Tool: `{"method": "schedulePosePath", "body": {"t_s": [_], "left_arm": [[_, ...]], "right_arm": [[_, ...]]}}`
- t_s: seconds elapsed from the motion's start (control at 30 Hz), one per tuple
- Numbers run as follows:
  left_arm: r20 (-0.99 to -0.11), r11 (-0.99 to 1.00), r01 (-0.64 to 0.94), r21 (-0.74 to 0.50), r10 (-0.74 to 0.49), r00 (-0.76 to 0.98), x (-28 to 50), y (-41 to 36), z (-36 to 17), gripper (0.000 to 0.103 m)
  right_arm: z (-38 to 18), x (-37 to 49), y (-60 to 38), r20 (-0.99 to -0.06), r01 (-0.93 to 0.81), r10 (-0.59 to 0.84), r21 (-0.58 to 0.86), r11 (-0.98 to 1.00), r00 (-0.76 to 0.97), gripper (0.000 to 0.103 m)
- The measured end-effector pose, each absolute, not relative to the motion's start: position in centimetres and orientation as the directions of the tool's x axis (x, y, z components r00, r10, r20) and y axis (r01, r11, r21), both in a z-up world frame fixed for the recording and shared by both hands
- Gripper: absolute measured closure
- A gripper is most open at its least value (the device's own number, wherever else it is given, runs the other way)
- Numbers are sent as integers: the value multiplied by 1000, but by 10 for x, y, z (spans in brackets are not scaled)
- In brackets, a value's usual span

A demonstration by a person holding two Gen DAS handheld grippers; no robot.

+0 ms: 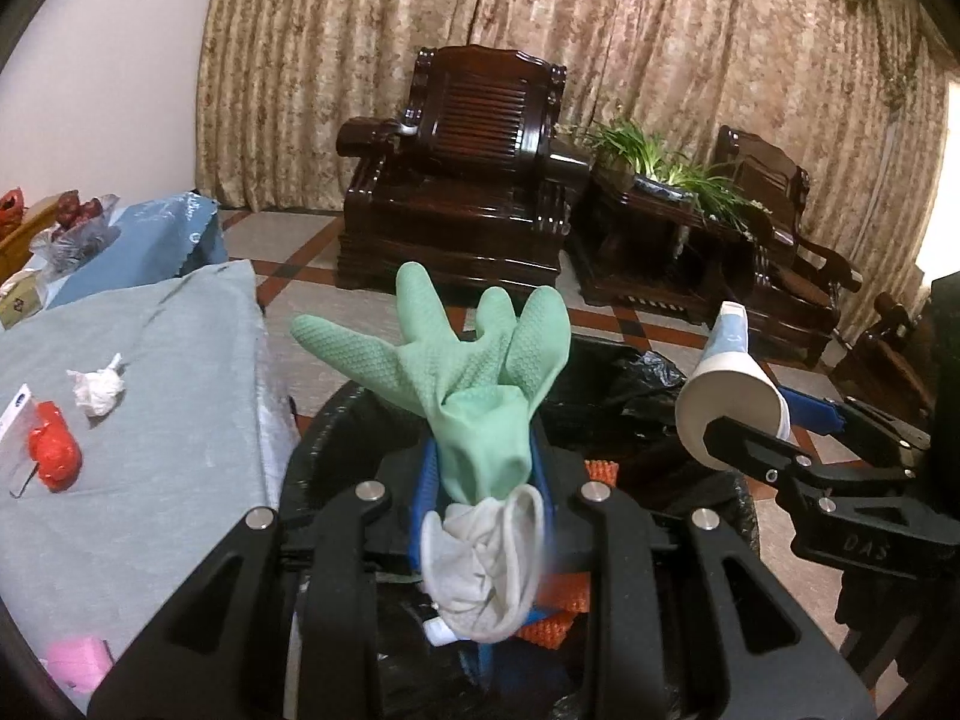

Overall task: Collect trash
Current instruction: 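Carry the packet and glove over the bin and open both tools, then move both tools back over the table, left tool toward the pink mask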

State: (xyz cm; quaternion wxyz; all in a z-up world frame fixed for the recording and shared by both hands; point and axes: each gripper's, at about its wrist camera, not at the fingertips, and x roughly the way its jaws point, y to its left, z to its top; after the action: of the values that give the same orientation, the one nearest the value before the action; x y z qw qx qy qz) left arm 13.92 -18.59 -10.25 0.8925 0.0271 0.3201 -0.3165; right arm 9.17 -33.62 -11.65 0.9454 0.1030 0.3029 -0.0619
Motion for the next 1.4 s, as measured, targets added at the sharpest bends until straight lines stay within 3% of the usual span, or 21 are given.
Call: {"method": "schedulePosePath", "body": {"t_s": [0.17, 0.23, 0.3, 0.43, 0.53, 0.67, 1.4], "left_arm": [[-592, 788, 593, -166, -560, 579, 144, -192, -106, 76], [-604, 775, 602, -191, -576, 550, 148, -193, -108, 71], [-609, 772, 595, -224, -588, 533, 153, -190, -110, 40], [-593, 786, 582, -206, -574, 565, 152, -177, -106, 34], [-585, 817, 552, -167, -533, 612, 150, -162, -102, 24], [-573, 855, 503, -123, -475, 668, 147, -140, -95, 15], [-567, 984, 175, -38, -166, 807, 123, 28, -86, 13]], "right_arm": [[-119, 93, -340, -589, 197, -68, 158, 968, 805, 31], [-123, 96, -340, -600, 190, -63, 150, 970, 797, 29], [-129, 99, -339, -619, 192, -72, 130, 973, 782, 18], [-137, 97, -340, -633, 210, -85, 125, 970, 769, 13], [-138, 92, -338, -624, 211, -84, 132, 969, 777, 6], [-138, 93, -331, -621, 202, -67, 150, 968, 781, 6], [-114, 127, -196, -541, -113, 191, 174, 978, 819, 6]]}}
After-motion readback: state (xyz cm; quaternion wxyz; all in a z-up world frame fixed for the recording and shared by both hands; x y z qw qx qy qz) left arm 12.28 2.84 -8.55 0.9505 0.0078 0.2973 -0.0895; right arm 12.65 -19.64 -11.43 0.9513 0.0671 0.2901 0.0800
